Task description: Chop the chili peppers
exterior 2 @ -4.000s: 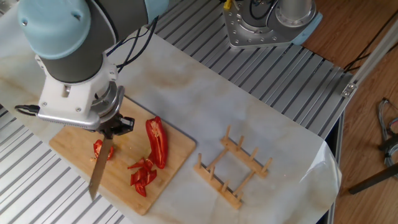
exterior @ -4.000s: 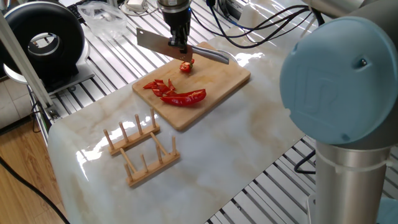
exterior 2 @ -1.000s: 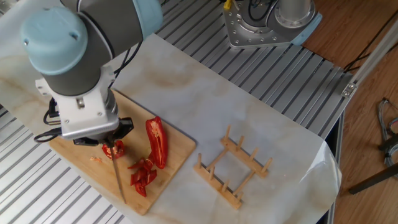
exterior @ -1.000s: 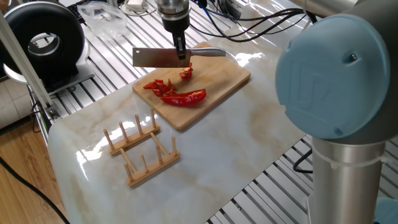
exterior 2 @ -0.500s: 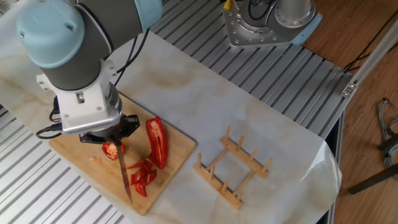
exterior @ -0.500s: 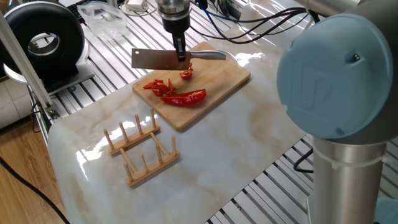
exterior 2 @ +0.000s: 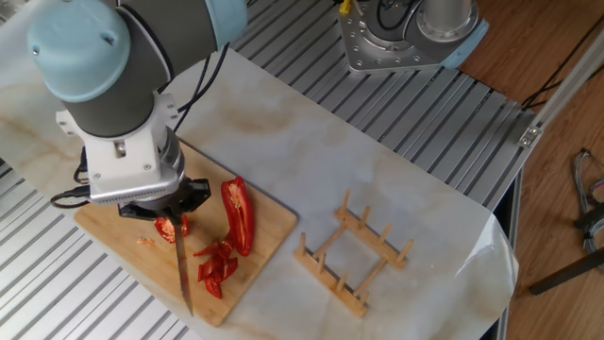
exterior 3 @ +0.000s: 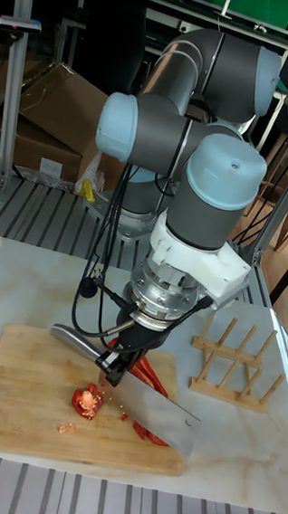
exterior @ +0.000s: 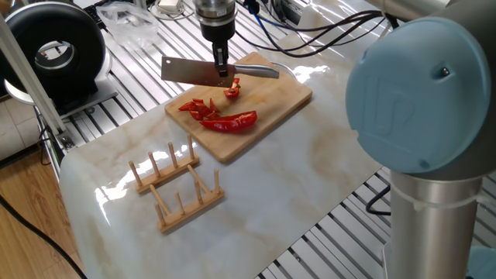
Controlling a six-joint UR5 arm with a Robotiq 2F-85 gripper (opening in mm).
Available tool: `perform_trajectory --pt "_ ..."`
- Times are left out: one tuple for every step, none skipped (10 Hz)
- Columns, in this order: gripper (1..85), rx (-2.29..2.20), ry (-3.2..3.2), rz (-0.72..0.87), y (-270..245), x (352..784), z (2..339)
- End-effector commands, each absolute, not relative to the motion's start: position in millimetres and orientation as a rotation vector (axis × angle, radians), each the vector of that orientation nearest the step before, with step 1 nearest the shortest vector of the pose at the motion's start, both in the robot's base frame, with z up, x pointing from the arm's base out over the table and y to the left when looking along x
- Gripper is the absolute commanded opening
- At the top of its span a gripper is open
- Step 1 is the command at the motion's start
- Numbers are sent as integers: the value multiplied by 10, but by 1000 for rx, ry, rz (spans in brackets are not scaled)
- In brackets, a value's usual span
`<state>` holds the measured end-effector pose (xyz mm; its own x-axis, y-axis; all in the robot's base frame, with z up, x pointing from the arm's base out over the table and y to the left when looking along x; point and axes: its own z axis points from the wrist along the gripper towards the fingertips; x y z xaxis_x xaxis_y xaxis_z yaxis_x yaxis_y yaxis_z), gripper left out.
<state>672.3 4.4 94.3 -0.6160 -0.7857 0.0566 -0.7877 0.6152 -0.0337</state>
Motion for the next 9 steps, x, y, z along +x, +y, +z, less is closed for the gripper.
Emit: perform_trajectory --pt "13 1350 -2787 86 30 6727 924" --pt "13 1358 -2773 97 -3 6702 939" --pt "13 1358 -2767 89 1 6679 943" --pt "13 1357 -2766 91 1 6683 936" --pt "13 1357 -2761 104 -19 6694 922" --pt "13 1360 -2761 102 -14 6710 899" --pt "13 1361 -2763 90 9 6720 876" --pt "13 1363 -2763 91 8 6732 862" --pt "13 1362 -2765 87 15 6731 863"
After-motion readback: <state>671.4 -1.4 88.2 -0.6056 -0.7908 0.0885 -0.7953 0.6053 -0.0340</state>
